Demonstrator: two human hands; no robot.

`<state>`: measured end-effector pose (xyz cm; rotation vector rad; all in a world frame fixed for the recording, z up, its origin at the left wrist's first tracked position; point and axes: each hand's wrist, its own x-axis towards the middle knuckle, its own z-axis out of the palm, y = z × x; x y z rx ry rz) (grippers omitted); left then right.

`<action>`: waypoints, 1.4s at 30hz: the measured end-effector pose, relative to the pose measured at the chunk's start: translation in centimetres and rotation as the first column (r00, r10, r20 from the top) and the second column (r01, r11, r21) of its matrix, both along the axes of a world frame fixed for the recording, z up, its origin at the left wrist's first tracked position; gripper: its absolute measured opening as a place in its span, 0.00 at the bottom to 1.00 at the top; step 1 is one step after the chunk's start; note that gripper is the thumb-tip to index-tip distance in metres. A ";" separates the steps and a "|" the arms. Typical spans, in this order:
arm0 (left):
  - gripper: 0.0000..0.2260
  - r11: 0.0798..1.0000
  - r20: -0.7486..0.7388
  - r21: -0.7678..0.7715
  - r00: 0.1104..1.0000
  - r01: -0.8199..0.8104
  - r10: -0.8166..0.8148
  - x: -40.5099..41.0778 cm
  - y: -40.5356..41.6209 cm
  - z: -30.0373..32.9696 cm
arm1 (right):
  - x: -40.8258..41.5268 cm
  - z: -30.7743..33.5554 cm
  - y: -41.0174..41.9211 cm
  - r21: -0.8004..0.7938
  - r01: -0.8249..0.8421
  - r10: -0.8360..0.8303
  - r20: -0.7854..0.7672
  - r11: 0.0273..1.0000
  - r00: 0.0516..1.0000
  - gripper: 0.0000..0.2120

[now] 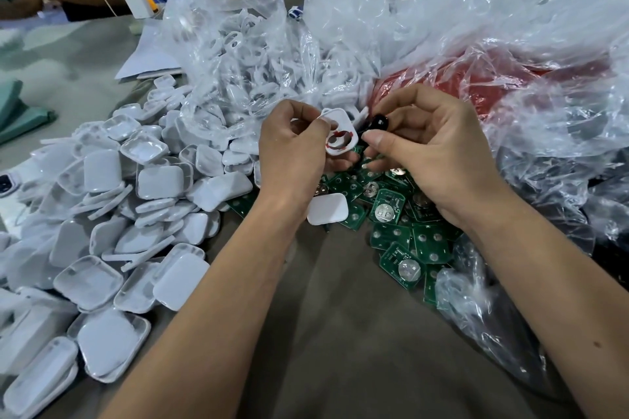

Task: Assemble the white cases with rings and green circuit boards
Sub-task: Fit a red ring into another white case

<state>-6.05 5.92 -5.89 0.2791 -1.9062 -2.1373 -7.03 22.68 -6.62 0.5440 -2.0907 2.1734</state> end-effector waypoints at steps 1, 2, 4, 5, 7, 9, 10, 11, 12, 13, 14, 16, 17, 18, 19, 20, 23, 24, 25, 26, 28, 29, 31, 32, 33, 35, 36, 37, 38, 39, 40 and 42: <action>0.05 1.000 0.005 0.005 1.000 0.000 0.000 0.0 0.0 0.0 | 0.0 0.0 0.1 -0.002 0.006 -0.006 0.002 1.000 1.000 0.10; 0.05 1.000 0.009 0.009 1.000 -0.001 0.001 0.0 0.1 0.0 | 0.0 0.0 0.2 -0.003 0.009 -0.009 0.003 1.000 1.000 0.09; 0.04 1.000 0.015 -0.002 1.000 -0.006 0.006 0.1 0.1 0.0 | 0.0 0.0 0.3 0.009 0.016 -0.016 -0.017 1.000 1.000 0.09; 0.04 1.000 0.020 -0.021 1.000 -0.009 0.009 0.1 0.1 -0.1 | 0.0 -0.1 0.3 0.036 0.028 -0.027 -0.050 0.999 0.998 0.10; 0.04 0.998 0.039 -0.065 0.999 -0.018 0.021 0.1 0.2 -0.2 | 0.0 -0.1 0.1 0.132 0.089 -0.069 -0.148 0.987 0.987 0.10; 0.05 0.998 0.058 -0.064 0.998 -0.019 0.022 0.1 0.4 -0.3 | 0.0 -0.2 -0.1 0.236 0.192 -0.128 -0.260 0.953 0.957 0.09; 0.05 0.999 0.063 -0.047 0.998 -0.015 0.018 0.1 0.5 -0.4 | 0.0 -0.3 -0.2 0.285 0.251 -0.156 -0.318 0.925 0.935 0.08; 0.05 0.999 0.066 -0.031 0.998 -0.014 0.016 0.1 0.6 -0.5 | 0.0 -0.3 -0.3 0.327 0.311 -0.176 -0.382 0.892 0.907 0.07; 0.05 1.000 0.068 -0.017 0.998 -0.012 0.014 0.2 0.8 -0.6 | 0.1 -0.2 -0.4 0.357 0.361 -0.184 -0.444 0.862 0.877 0.06; 0.05 1.000 0.068 -0.001 0.998 -0.008 0.008 0.2 0.9 -0.7 | 0.1 -0.2 -0.4 0.372 0.396 -0.182 -0.494 0.839 0.850 0.06; 0.06 1.000 0.066 0.019 0.998 -0.001 -0.001 0.2 1.1 -0.8 | 0.2 -0.1 -0.5 0.377 0.416 -0.174 -0.532 0.828 0.828 0.06; 0.07 0.997 0.068 0.078 0.997 0.021 -0.026 0.3 1.4 -0.8 | 0.4 0.0 -0.8 0.377 0.433 -0.153 -0.584 0.819 0.797 0.07; 0.07 0.992 0.073 0.120 0.996 0.035 -0.044 0.3 1.5 -0.8 | 0.5 0.0 -0.9 0.384 0.440 -0.143 -0.601 0.812 0.787 0.08; 0.06 0.985 0.078 0.165 0.995 0.048 -0.061 0.3 1.6 -0.7 | 0.6 0.1 -1.0 0.396 0.447 -0.133 -0.612 0.802 0.780 0.08; 0.06 0.976 0.082 0.209 0.994 0.056 -0.075 0.2 1.7 -0.7 | 0.6 0.1 -1.1 0.413 0.452 -0.123 -0.616 0.790 0.778 0.08; 0.05 0.968 0.083 0.245 0.993 0.060 -0.082 0.2 1.7 -0.6 | 0.6 0.1 -1.2 0.433 0.451 -0.112 -0.613 0.780 0.782 0.09; 0.06 0.951 0.079 0.302 0.993 0.065 -0.093 0.1 1.7 -0.5 | 0.5 0.1 -1.3 0.482 0.438 -0.086 -0.592 0.759 0.801 0.09; 0.05 0.948 0.076 0.311 0.992 0.070 -0.098 0.2 1.6 -0.5 | 0.5 0.1 -1.2 0.491 0.431 -0.083 -0.581 0.757 0.809 0.09; 0.05 0.945 0.076 0.320 0.992 0.074 -0.103 0.2 1.5 -0.4 | 0.5 0.1 -1.1 0.501 0.417 -0.080 -0.564 0.759 0.822 0.09; 0.05 0.942 0.077 0.327 0.991 0.075 -0.105 0.2 1.4 -0.4 | 0.4 0.1 -1.1 0.509 0.395 -0.074 -0.540 0.765 0.839 0.10; 0.04 0.939 0.078 0.335 0.991 0.073 -0.105 0.2 1.1 -0.4 | 0.3 0.0 -1.0 0.510 0.327 -0.064 -0.465 0.795 0.883 0.10; 0.04 0.938 0.076 0.338 0.992 0.074 -0.105 0.2 1.0 -0.3 | 0.3 -0.1 -0.9 0.495 0.277 -0.062 -0.406 0.824 0.912 0.10; 0.05 0.936 0.068 0.341 0.991 0.085 -0.115 0.2 0.8 -0.2 | 0.2 -0.2 -1.0 0.418 0.182 -0.067 -0.275 0.890 0.959 0.09; 0.05 0.938 0.065 0.335 0.990 0.094 -0.123 0.3 0.8 -0.1 | 0.2 -0.2 -1.1 0.358 0.154 -0.080 -0.214 0.921 0.973 0.09; 0.07 0.942 0.062 0.319 0.989 0.104 -0.131 0.3 0.8 -0.1 | 0.2 -0.2 -1.1 0.290 0.141 -0.097 -0.160 0.947 0.982 0.08; 0.11 0.966 0.049 0.230 0.990 0.117 -0.132 0.3 0.9 -0.2 | 0.2 -0.3 -1.1 0.175 0.140 -0.129 -0.073 0.975 0.989 0.07; 0.12 0.979 0.037 0.165 0.991 0.118 -0.126 0.3 1.0 -0.4 | 0.2 -0.3 -1.0 0.138 0.144 -0.140 -0.037 0.980 0.989 0.08; 0.12 0.987 0.026 0.108 0.992 0.120 -0.124 0.3 1.0 -0.4 | 0.3 -0.3 -1.0 0.109 0.146 -0.146 -0.006 0.983 0.989 0.08; 0.12 0.990 0.020 0.073 0.992 0.122 -0.124 0.3 1.0 -0.5 | 0.3 -0.3 -1.0 0.082 0.147 -0.150 0.023 0.986 0.988 0.08; 0.13 0.991 0.019 0.059 0.992 0.124 -0.125 0.4 1.0 -0.4 | 0.3 -0.3 -1.0 0.053 0.148 -0.151 0.051 0.988 0.987 0.09; 0.13 0.991 0.018 0.056 0.992 0.125 -0.126 0.4 1.0 -0.3 | 0.3 -0.3 -0.9 0.021 0.147 -0.148 0.087 0.989 0.985 0.10; 0.10 0.991 0.005 0.057 0.993 0.118 -0.118 0.5 1.0 -0.1 | 0.2 -0.1 -0.7 -0.042 0.114 -0.103 0.196 0.993 0.975 0.11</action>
